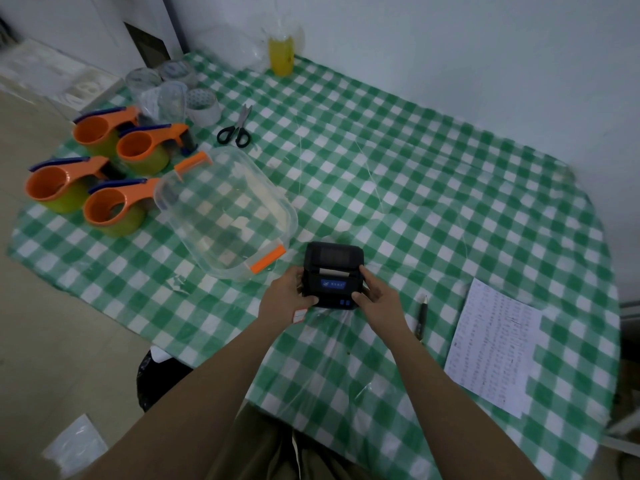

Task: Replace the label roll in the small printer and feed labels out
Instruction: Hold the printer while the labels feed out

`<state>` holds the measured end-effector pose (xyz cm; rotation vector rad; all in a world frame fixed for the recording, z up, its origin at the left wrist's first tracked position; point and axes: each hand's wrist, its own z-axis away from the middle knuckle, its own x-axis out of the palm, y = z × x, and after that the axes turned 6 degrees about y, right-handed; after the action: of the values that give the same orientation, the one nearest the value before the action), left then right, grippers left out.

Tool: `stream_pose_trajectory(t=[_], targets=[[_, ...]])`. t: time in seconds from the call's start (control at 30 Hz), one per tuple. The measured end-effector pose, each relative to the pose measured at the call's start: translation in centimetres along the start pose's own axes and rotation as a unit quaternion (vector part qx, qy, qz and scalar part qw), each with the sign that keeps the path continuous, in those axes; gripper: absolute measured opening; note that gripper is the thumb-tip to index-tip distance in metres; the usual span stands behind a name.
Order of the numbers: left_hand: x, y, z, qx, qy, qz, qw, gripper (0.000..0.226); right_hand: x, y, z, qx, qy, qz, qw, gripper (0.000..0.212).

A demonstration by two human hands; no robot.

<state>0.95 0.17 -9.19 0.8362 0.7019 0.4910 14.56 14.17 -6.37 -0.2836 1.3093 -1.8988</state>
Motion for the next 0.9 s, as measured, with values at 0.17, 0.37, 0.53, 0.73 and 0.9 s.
stream_pose_trajectory(t=[0.17, 0.37, 0.53, 0.73, 0.9], targets=[[-0.23, 0.78, 0.46, 0.004, -0.003, -0.009, 1.000, 0.076, -0.02, 0.02, -0.05, 0.003, 0.000, -0.004, 1.000, 0.057], [-0.22, 1.02, 0.38, 0.005, -0.006, -0.003, 1.000, 0.075, -0.03, 0.15, -0.07, 0.002, -0.003, -0.002, 1.000, 0.057], [-0.24, 0.57, 0.25, 0.006, -0.010, 0.006, 1.000, 0.081, 0.03, 0.23, -0.13, 0.000, -0.001, -0.004, 1.000, 0.057], [-0.17, 0.42, 0.20, 0.011, -0.004, -0.005, 1.000, 0.080, -0.07, 0.38, -0.13, -0.008, -0.002, -0.004, 1.000, 0.057], [-0.22, 0.75, 0.29, 0.017, 0.001, -0.020, 1.000, 0.073, 0.00, 0.45, -0.20, -0.009, -0.003, -0.010, 1.000, 0.057]])
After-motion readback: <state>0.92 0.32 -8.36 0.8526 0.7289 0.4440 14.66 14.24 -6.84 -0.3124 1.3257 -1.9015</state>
